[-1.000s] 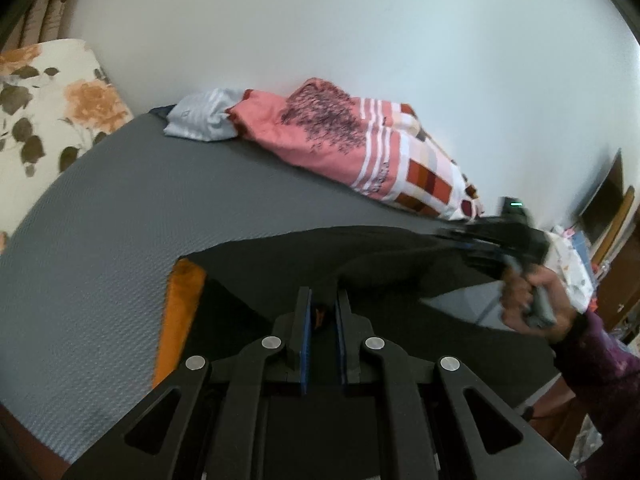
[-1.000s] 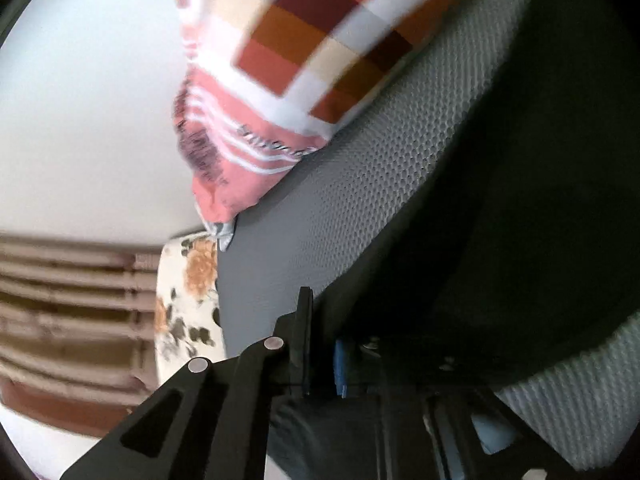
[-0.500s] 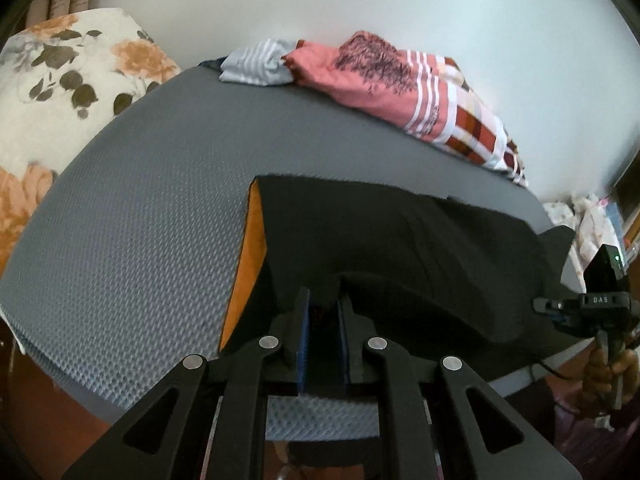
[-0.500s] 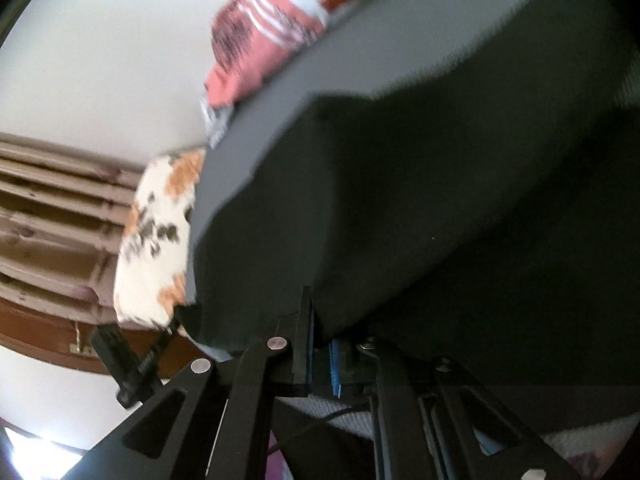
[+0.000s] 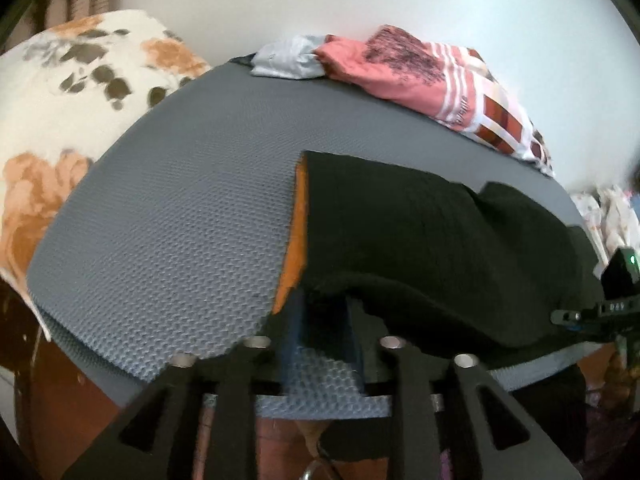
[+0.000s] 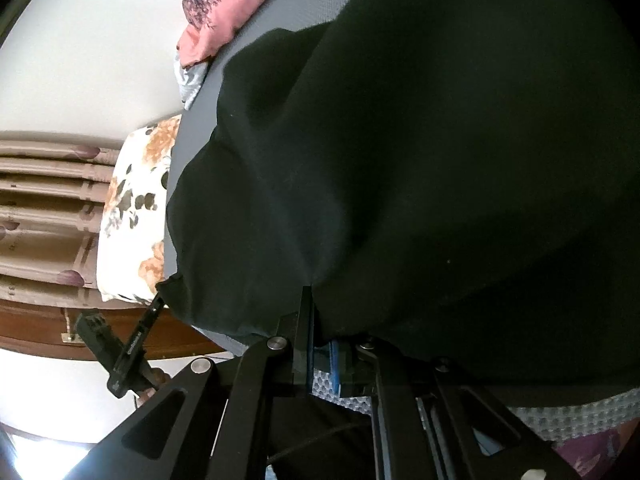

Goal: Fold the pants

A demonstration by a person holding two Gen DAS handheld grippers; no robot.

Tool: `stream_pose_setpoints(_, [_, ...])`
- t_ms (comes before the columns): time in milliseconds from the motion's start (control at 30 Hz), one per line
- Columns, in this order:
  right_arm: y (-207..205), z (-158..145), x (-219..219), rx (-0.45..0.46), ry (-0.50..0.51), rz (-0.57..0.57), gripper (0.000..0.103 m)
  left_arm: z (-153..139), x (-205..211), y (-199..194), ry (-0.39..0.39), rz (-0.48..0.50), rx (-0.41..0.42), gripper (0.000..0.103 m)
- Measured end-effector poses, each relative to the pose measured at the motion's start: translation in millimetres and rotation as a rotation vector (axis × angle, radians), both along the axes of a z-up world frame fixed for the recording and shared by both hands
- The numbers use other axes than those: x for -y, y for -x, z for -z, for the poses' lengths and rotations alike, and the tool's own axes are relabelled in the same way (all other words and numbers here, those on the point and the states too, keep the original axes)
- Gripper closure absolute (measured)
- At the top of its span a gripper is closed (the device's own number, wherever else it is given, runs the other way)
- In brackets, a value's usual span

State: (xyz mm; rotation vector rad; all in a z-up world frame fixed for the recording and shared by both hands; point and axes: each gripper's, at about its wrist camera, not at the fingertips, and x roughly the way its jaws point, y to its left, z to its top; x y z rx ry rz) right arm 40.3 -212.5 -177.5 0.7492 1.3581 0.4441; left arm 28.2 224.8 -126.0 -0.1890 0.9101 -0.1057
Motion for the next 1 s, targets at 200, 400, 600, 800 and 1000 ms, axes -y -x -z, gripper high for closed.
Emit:
stream_pose_setpoints(200, [0,2,-3,-0.002,-0.023,0.010,0.096,-21,-36,12,0.011,-0.134,0.059,0.036])
stream_pose_setpoints(400, [2,4,-2,0.001,-0.040,0.019,0.096,-55,-9,26,0.122,0.008,0.153,0.036])
stream_pose_setpoints(600, [4,7,1,0.008,-0.073,0.030,0.095,-18,92,-1,-0.013,0.320,-0.006,0.036])
stream_pose_setpoints(800, [4,-1,12,0.062,-0.133,0.030,0.091,25,88,-20,0.055,0.259,-0.133,0.037])
stream_pose_setpoints(1000, [-15,-9,78,0.133,-0.227,0.158,0.089,25,102,-17,-0.029,0.277,-0.144,0.037])
